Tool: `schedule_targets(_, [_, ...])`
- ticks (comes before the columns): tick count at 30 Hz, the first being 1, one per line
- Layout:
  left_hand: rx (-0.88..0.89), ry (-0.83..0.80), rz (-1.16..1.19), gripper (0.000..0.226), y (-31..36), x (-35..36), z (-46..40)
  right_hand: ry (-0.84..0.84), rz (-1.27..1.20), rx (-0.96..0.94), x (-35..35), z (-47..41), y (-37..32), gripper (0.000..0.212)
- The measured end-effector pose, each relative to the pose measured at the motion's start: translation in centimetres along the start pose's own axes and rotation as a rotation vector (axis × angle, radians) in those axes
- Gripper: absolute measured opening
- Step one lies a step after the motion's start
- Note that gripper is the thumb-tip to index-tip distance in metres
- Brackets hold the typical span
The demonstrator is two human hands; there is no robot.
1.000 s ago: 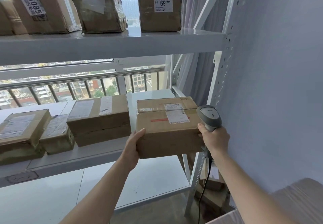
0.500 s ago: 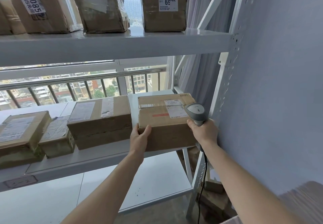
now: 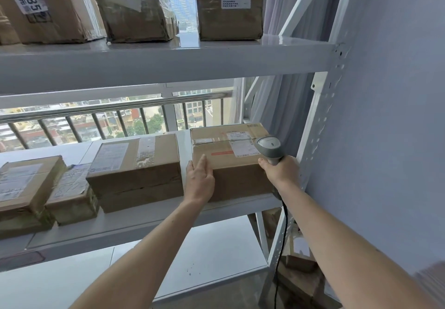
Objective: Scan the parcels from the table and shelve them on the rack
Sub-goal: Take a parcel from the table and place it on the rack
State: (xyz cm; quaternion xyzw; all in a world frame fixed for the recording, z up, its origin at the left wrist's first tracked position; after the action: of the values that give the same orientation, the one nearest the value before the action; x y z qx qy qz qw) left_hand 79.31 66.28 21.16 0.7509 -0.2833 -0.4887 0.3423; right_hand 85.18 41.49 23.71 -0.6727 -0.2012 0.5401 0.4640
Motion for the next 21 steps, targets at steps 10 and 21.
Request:
schedule_targets(10, [-0.002,-0.008,-0.132,0.069,-0.1,0.1,-1.3,-0.046,0.006,0.028,1.6,-2.0,-0.5,0.046])
schedule_targets(21, [-0.022,0.017,-0.126,0.068,-0.2,-0.2,-1.8,-0.05,0.001,0.026,1.9,-1.9,-0.6,0.047])
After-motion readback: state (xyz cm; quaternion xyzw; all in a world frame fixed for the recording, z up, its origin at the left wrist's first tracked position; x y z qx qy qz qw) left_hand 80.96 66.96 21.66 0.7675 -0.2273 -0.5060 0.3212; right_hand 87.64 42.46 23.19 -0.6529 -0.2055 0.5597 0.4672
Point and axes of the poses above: each hand's wrist, its own z-axis away from the middle knuckle, its own x-axis out of the palm, y = z × x, the point moved 7 cm from there along -z, towards the middle knuckle, and after that the axes turned 13 degrees about x, right-handed, at the moved point
